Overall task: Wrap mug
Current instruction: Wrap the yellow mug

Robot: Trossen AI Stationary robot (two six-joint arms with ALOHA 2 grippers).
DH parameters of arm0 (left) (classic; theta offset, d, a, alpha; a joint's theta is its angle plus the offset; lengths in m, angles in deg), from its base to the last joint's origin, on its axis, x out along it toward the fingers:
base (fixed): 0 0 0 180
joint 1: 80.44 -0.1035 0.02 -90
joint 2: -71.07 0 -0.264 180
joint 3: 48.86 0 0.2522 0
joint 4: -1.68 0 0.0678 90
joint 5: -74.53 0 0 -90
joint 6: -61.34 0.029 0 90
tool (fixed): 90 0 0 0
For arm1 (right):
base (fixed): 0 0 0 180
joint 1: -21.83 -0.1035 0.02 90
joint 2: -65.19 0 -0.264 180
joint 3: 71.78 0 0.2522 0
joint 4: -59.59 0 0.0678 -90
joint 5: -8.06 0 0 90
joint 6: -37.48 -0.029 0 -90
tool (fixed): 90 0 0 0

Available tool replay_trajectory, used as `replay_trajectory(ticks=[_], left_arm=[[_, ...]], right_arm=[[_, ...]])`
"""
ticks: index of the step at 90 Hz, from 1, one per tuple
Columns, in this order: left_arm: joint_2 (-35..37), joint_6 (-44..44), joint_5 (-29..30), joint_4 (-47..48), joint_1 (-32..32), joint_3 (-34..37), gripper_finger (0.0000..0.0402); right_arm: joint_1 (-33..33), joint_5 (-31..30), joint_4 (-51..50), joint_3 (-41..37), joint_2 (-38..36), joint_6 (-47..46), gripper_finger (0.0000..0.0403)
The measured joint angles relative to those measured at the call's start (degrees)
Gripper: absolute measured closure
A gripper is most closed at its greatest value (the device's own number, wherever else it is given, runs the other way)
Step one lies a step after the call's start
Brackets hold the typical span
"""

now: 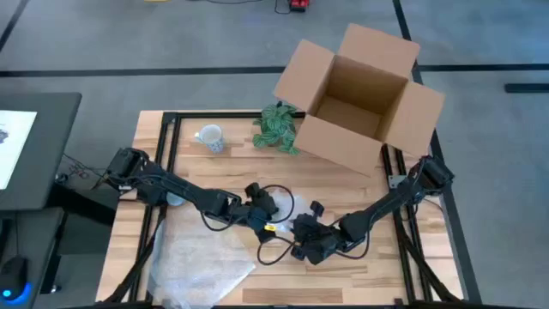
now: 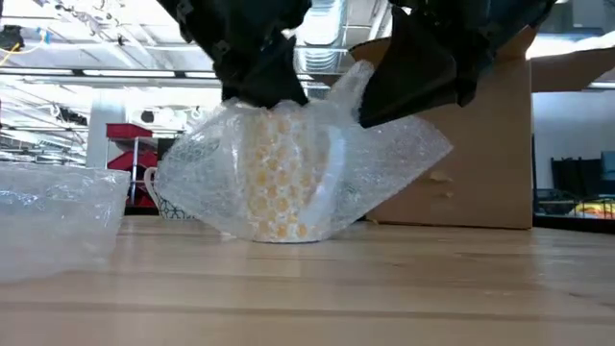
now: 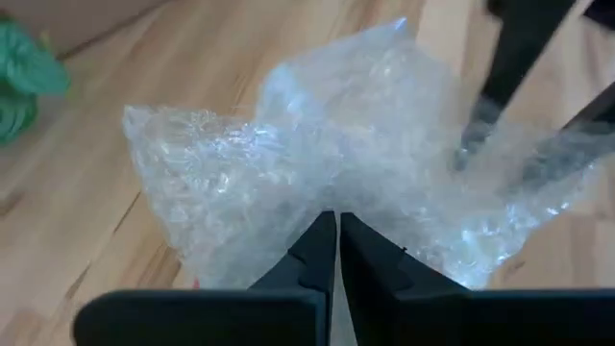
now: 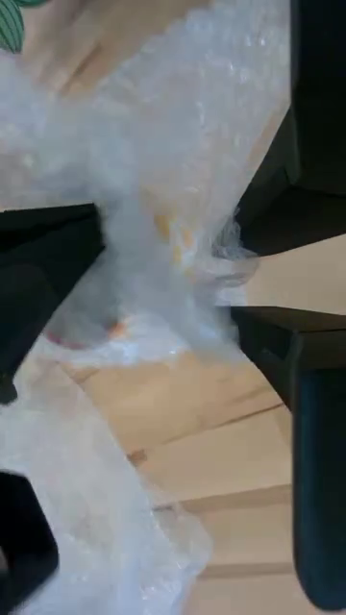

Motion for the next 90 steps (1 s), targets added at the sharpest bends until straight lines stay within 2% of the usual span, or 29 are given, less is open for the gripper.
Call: replay_trajectory(ticks=[18,35,42,55,67,79,90], left_arm=[[-0.4,-1.1,-1.9,-0.2,-0.5,1.4,0.0402],[-1.4,0.6,-8.5,-5.6,-1.6,3.1,0.0401],[-1.5,1.7,-9.1,-5.9,-1.6,3.1,0.0401],[-0.7,3.5,-10.3,-5.7,-1.4,3.2,0.0401],[-0.2,4.6,-10.7,-5.3,-0.7,3.3,0.0401],[0.1,4.7,-10.9,-4.6,-0.6,3.3,0.0401],[0.2,5.0,-11.0,-4.2,-0.6,3.3,0.0401]], right_arm=[[-0.7,0.1,-4.1,3.3,-1.7,2.9,0.0321],[0.1,0.1,-7.3,9.0,-4.1,9.8,0.0321],[2.0,0.7,-7.5,11.2,-4.2,12.2,0.0321],[7.6,7.1,-9.1,12.3,-4.2,13.3,0.0336],[12.3,13.1,-10.2,12.3,-4.2,13.8,0.0365],[15.2,21.6,-8.8,12.3,-3.0,18.1,0.0398],[16.8,24.2,-8.0,12.3,-0.3,19.0,0.0399]])
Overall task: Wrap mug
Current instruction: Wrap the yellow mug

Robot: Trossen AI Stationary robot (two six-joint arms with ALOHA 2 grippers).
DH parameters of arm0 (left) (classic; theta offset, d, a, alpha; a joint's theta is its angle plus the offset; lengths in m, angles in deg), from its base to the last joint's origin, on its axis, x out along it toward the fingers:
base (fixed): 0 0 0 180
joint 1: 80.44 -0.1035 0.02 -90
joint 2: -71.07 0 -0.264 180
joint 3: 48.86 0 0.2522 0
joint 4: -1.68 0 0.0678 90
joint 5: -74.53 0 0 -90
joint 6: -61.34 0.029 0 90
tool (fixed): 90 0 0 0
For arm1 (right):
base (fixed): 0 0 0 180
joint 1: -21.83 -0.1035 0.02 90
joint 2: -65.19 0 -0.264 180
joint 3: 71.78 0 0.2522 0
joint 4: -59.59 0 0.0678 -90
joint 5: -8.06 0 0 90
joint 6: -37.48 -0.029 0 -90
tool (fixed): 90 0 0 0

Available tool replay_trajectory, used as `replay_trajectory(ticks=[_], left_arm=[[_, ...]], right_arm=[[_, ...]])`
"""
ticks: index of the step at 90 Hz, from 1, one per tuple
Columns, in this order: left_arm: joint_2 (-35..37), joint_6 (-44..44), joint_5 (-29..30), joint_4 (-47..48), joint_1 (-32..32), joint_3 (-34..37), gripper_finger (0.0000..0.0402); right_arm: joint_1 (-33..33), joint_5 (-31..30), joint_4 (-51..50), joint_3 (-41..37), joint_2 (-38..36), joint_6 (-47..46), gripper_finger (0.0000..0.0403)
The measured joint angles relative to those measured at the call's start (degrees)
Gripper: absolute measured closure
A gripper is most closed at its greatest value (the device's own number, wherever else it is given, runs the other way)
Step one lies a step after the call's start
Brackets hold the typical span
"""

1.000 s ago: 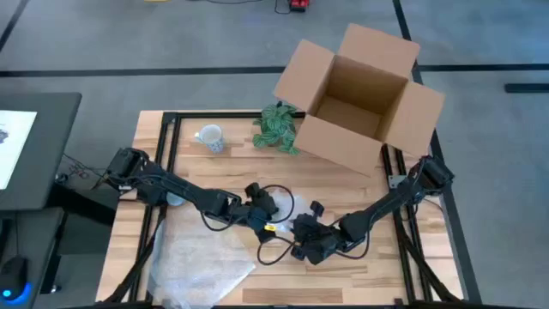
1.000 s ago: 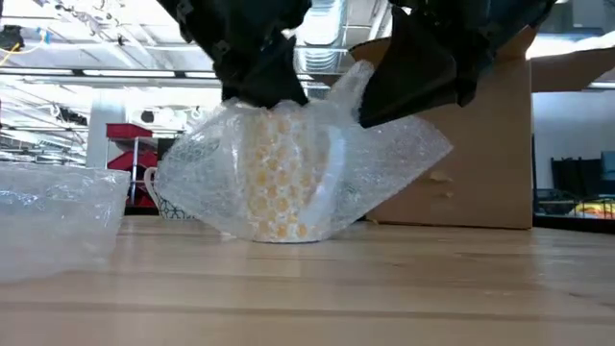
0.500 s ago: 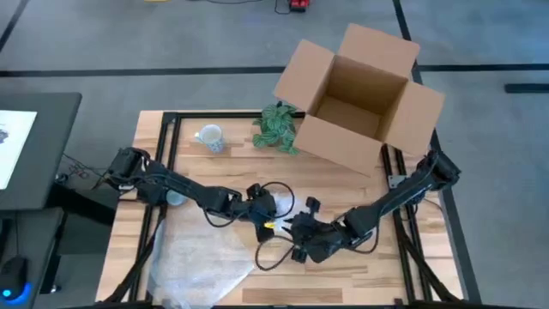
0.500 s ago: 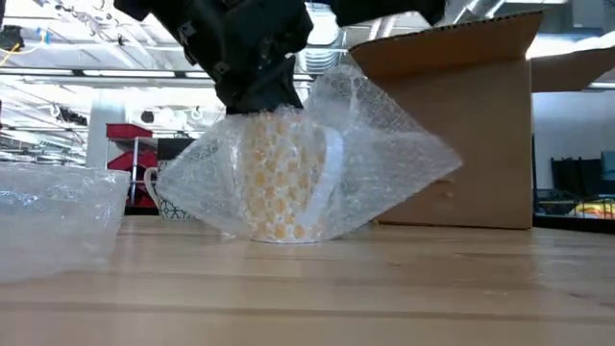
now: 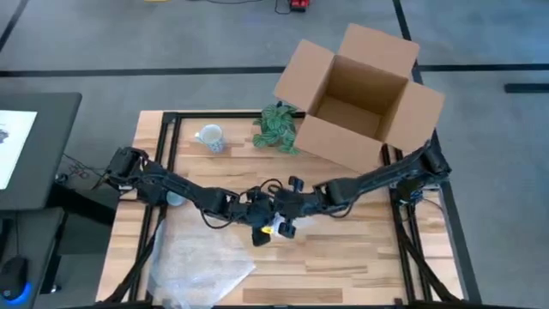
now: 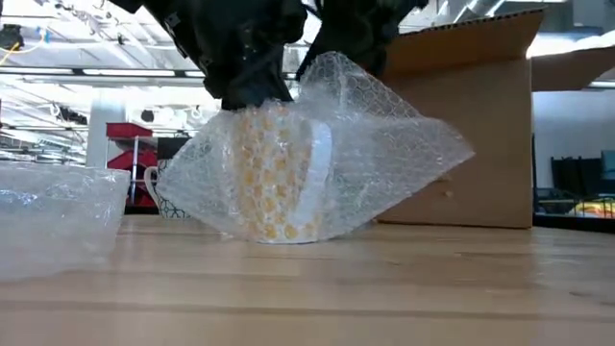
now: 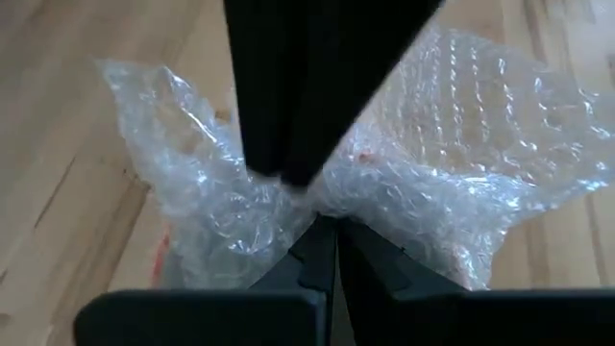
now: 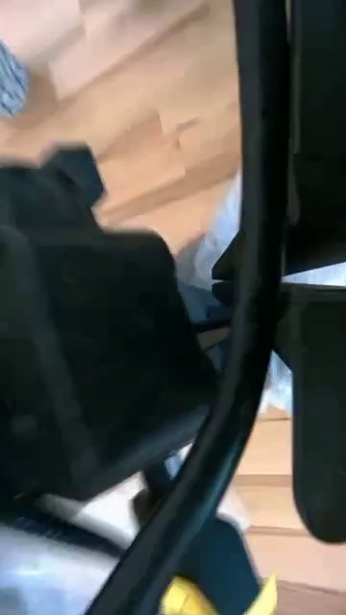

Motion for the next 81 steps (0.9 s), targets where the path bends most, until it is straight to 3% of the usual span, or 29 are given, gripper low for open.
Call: replay_trajectory(ticks=[38,66,81], left_arm=[[2.0,2.1,0.1,3.5,1.9,0.1,0.0401],[13.5,2.3,-0.3,9.5,3.6,0.0,0.0401],[15.6,2.2,0.2,12.4,4.5,-0.1,0.0401]], right_arm=[[2.0,3.1,0.4,0.2,4.7,-1.7,0.0403],[1.9,4.1,-2.9,0.1,4.8,-1.6,0.0403],[1.9,4.3,-2.1,0.0,4.6,-1.4,0.0403]])
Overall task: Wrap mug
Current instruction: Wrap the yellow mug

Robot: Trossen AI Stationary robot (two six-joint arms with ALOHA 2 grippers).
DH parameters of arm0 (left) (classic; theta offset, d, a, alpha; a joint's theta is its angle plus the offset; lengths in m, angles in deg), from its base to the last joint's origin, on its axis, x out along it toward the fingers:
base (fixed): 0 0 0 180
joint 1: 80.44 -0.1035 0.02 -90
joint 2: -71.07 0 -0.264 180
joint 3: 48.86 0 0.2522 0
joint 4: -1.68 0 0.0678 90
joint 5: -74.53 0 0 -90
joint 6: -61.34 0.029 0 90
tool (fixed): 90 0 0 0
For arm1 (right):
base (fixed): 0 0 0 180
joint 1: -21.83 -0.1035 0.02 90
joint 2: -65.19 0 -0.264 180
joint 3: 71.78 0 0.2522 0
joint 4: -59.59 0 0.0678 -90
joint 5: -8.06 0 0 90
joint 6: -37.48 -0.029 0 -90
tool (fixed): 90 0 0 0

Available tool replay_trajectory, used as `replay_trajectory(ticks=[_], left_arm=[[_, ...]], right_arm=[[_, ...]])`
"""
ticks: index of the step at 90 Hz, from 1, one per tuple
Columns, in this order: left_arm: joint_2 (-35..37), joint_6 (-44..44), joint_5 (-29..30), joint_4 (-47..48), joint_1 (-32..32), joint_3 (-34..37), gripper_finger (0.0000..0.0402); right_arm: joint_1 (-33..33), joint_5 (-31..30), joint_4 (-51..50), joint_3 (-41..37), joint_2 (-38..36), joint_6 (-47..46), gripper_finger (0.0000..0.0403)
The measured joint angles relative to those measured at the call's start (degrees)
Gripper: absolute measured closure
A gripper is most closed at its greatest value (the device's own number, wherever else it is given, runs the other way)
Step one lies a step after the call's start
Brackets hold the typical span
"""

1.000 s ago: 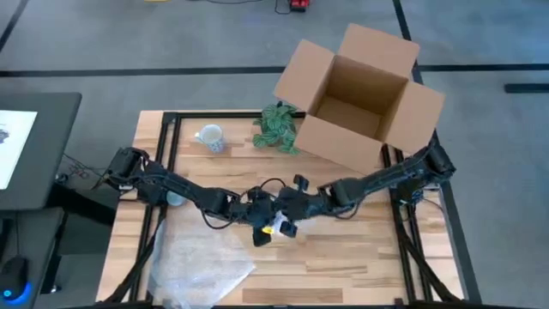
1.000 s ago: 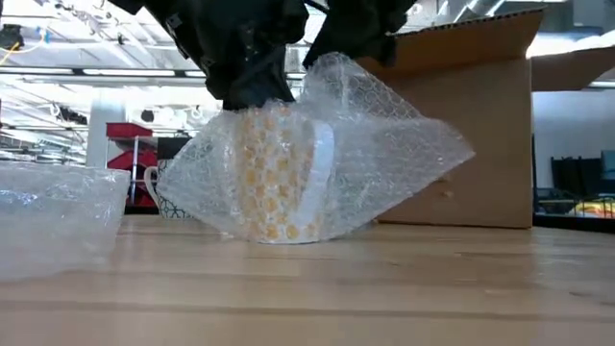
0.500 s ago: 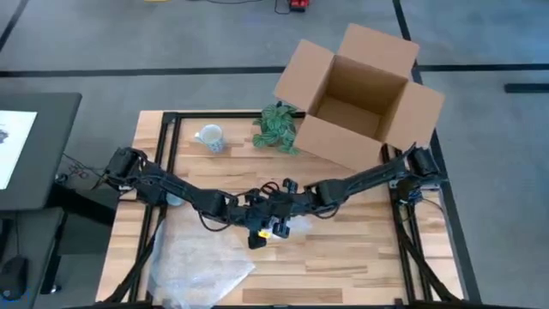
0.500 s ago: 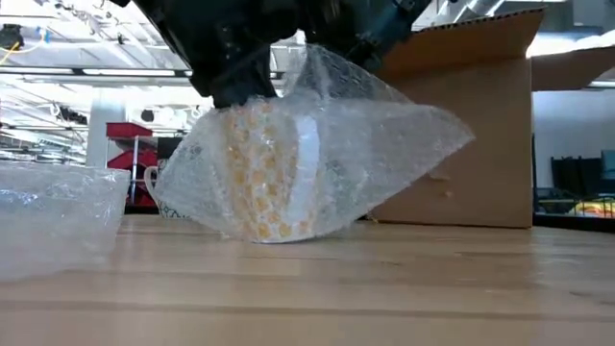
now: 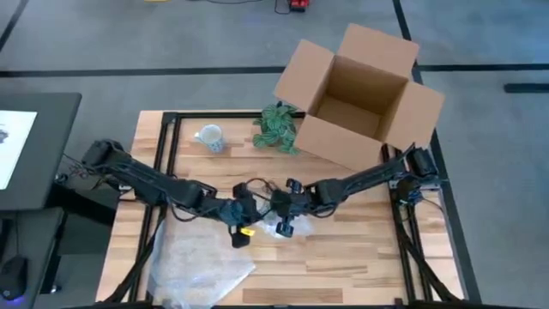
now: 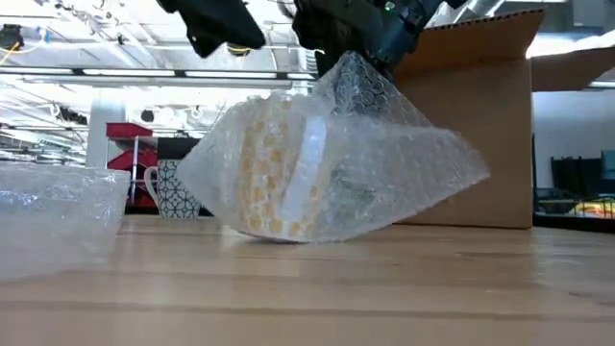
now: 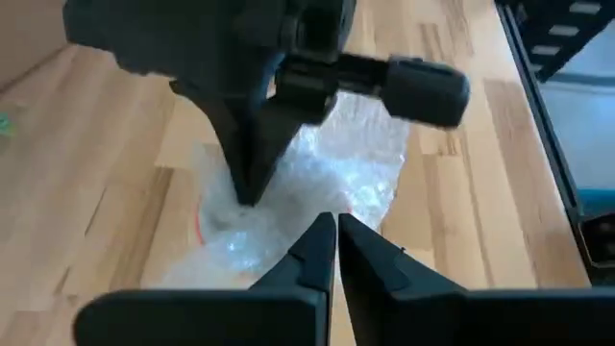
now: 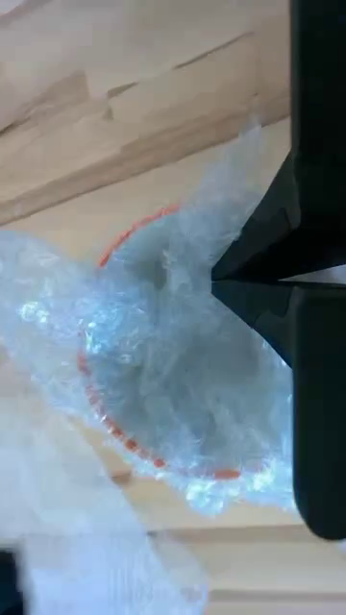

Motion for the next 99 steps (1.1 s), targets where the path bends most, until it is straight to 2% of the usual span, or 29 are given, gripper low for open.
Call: replay_trajectory(ticks=[16,36,51,62,69,81,99], left_arm=[[-2.4,-3.7,4.6,1.1,0.8,1.9,0.0401],[-2.6,-6.1,9.5,-0.8,1.1,5.9,0.0401],[-2.6,-5.5,9.6,-3.1,1.1,6.6,0.0401],[-2.4,-5.2,9.8,-3.1,1.4,6.6,0.0401],[-1.8,-4.8,9.8,-2.6,1.9,6.6,0.0401],[0.5,-6.3,10.2,2.0,3.2,6.6,0.0401],[5.2,-14.0,15.6,14.0,6.2,6.6,0.0402]], right_arm=[[-0.3,1.7,-2.3,2.8,0.0,-1.5,0.0403],[-1.2,1.7,-7.9,9.9,0.0,-1.7,0.0403],[-1.3,1.7,-7.7,11.5,0.4,-0.9,0.0403],[-0.4,2.0,-7.9,11.4,3.6,-1.5,0.0403],[0.4,4.6,-7.3,12.1,6.9,-1.7,0.0403],[1.2,7.2,-9.0,16.1,12.3,-1.7,0.0403],[1.3,8.1,-19.1,23.8,19.3,-1.2,0.0403]])
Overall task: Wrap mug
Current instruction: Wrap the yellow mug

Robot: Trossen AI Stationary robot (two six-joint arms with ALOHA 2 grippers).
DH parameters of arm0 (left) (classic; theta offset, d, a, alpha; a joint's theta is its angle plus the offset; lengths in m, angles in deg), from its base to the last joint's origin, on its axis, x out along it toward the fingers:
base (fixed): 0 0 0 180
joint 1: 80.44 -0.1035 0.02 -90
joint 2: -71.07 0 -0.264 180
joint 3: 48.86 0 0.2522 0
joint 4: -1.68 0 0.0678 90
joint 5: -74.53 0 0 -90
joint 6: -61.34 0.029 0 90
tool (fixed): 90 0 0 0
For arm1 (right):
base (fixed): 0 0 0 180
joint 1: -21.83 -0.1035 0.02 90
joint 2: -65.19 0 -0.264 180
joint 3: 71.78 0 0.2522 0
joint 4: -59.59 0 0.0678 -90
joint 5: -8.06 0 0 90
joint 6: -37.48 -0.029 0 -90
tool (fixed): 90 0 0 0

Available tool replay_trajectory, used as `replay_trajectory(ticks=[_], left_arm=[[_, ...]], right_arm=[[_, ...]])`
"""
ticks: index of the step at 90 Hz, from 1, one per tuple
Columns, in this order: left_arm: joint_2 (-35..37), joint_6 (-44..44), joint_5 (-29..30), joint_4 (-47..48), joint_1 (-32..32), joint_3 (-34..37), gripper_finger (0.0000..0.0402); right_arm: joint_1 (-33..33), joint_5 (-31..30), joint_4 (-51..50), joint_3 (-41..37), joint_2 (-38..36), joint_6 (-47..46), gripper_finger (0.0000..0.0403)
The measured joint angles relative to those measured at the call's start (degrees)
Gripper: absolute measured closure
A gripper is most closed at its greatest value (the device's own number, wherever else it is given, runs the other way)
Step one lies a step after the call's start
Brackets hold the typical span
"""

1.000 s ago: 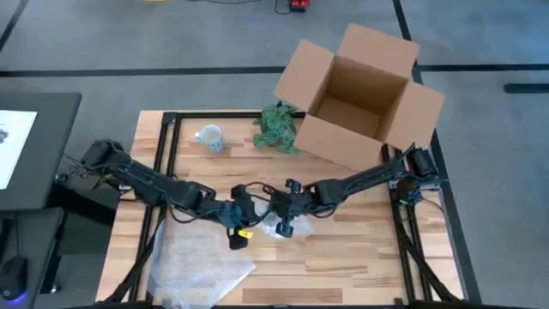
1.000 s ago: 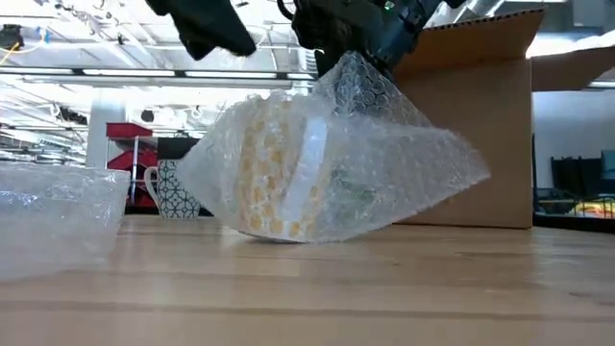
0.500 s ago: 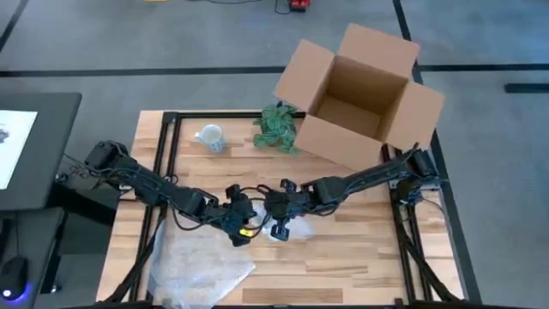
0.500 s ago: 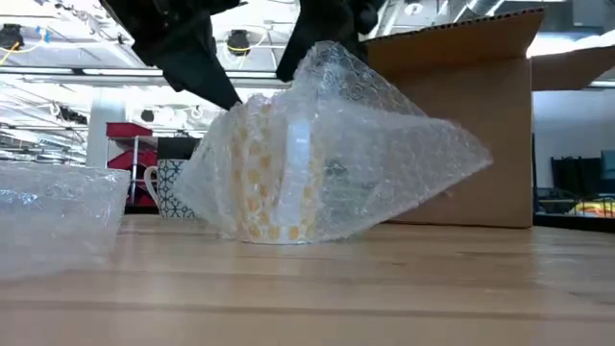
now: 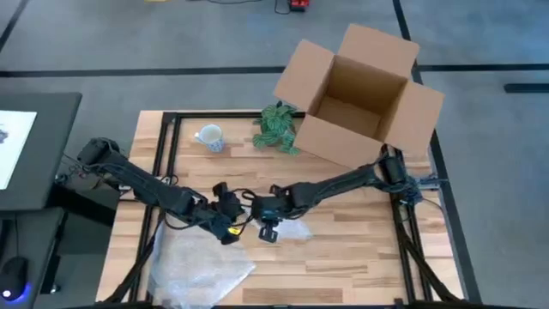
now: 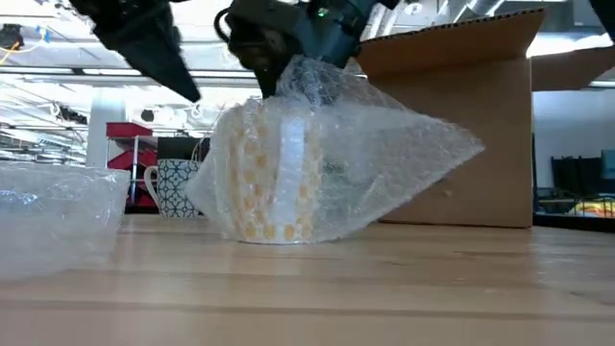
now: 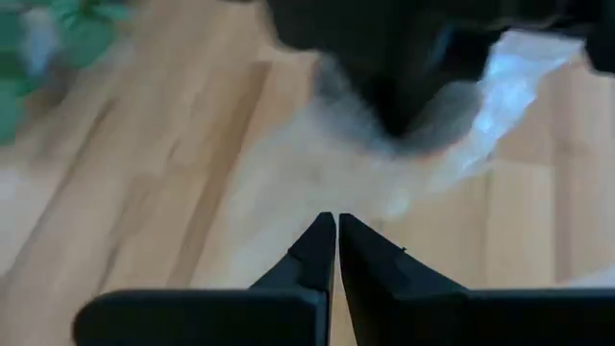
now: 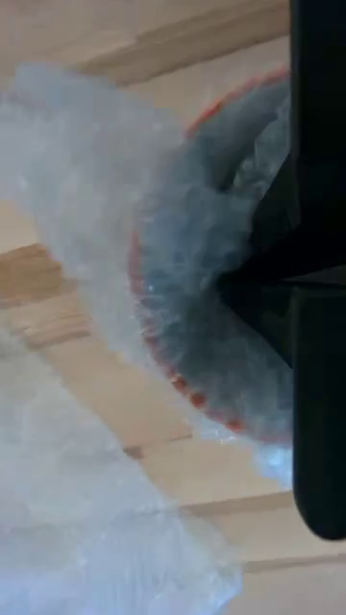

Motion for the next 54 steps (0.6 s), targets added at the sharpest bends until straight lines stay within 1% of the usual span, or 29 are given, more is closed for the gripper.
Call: replay_trajectory(ticks=[8,13,18,39,54], left_arm=[[1.3,-3.3,2.4,3.4,1.1,0.1,0.0402],[1.5,-4.9,4.1,3.7,1.7,0.1,0.0402],[1.7,-5.9,4.6,3.9,2.3,0.0,0.0402],[0.9,-8.1,7.6,3.9,4.9,0.0,0.0402],[0.9,-9.7,9.9,3.9,7.0,0.0,0.0402]], right_arm=[[0.1,1.7,-2.7,2.9,1.8,1.7,0.0403],[0.1,2.2,-4.9,4.3,2.2,2.6,0.0403],[0.1,2.3,-6.2,6.0,2.1,3.4,0.0403],[-0.2,0.9,-15.3,13.9,-1.4,6.8,0.0403],[-0.1,0.0,-16.9,16.3,-3.2,7.1,0.0403]])
